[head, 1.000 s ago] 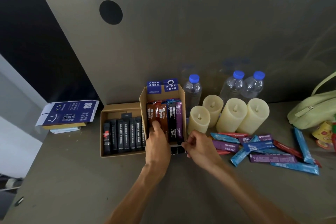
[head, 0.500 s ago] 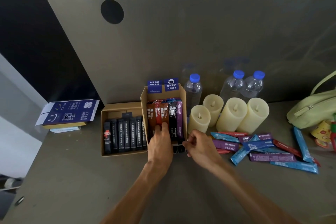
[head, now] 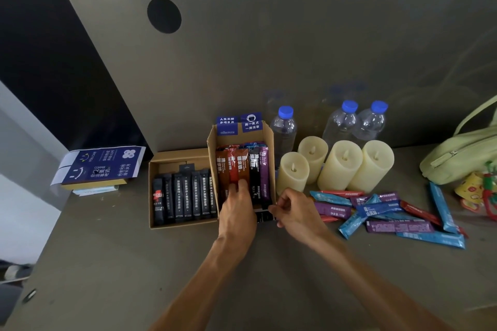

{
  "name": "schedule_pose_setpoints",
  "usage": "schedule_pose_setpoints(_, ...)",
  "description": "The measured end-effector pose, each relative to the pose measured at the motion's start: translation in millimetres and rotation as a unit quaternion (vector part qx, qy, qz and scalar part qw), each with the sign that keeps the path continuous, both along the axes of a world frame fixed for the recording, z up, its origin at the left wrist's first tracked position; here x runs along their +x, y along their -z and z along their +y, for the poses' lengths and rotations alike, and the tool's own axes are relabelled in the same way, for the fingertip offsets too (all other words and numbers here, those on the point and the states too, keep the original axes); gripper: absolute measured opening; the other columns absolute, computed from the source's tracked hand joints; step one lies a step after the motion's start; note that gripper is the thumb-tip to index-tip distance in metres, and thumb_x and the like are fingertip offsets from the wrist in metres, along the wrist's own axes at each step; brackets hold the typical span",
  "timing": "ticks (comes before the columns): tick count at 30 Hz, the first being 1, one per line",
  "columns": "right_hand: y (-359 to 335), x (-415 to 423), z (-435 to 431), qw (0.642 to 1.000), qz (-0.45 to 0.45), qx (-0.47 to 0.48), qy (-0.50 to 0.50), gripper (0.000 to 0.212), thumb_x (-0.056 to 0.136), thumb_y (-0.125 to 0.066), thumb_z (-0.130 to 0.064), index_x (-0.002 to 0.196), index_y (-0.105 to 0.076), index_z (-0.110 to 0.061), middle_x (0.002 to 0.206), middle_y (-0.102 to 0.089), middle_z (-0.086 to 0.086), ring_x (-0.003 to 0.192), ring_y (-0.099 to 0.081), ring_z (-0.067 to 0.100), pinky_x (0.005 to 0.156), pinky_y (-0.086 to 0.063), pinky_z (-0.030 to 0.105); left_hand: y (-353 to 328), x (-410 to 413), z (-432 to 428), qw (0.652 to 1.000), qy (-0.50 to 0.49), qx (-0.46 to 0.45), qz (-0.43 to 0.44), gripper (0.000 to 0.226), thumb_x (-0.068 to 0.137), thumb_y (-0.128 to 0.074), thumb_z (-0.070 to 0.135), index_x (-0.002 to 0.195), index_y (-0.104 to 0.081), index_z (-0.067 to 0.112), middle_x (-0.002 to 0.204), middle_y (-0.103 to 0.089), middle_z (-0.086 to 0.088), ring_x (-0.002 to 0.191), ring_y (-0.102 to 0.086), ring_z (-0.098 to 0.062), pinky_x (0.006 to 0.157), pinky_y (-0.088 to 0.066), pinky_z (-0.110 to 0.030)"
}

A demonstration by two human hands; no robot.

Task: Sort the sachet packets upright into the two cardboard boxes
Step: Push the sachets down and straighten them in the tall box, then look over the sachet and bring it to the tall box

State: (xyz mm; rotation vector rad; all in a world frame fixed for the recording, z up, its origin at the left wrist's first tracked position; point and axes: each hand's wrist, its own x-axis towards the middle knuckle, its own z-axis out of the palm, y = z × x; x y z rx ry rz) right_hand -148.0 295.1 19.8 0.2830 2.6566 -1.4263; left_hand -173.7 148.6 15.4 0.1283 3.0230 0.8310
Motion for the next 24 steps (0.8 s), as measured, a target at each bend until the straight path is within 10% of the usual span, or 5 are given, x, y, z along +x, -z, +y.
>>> schedule_pose_setpoints(14, 13, 51, 64, 0.997, -0.034, 0.027, 0.066, 0.015, 0.093, -0.065, -0.015, 0.078, -0.067, -0.013, 0.062, -0.062, -0.009, 0.044, -0.059, -0.006, 0.047, -0.041, 0.005, -19, 53, 48, 0.993, 0.079, 0.057, 0.060, 0.020, 0.093, -0.054, 0.016, 0.113, -0.055, 0.020, 0.112, -0.059, 0.001, 0.083, -0.066, -0.025, 0.062, -0.053, -0.042)
schedule_pose_setpoints(24, 18, 87, 143, 0.981, -0.045, 0.023, 0.186, 0.015, 0.091, -0.064, -0.009, 0.078, -0.071, -0.008, 0.072, -0.067, 0.001, 0.049, -0.061, 0.001, 0.047, -0.048, 0.013, 6, 42, 149, 0.976, 0.216, -0.024, -0.009, 0.028, 0.098, -0.052, 0.030, 0.124, -0.052, 0.019, 0.127, -0.054, -0.003, 0.110, -0.061, -0.025, 0.084, -0.049, -0.040)
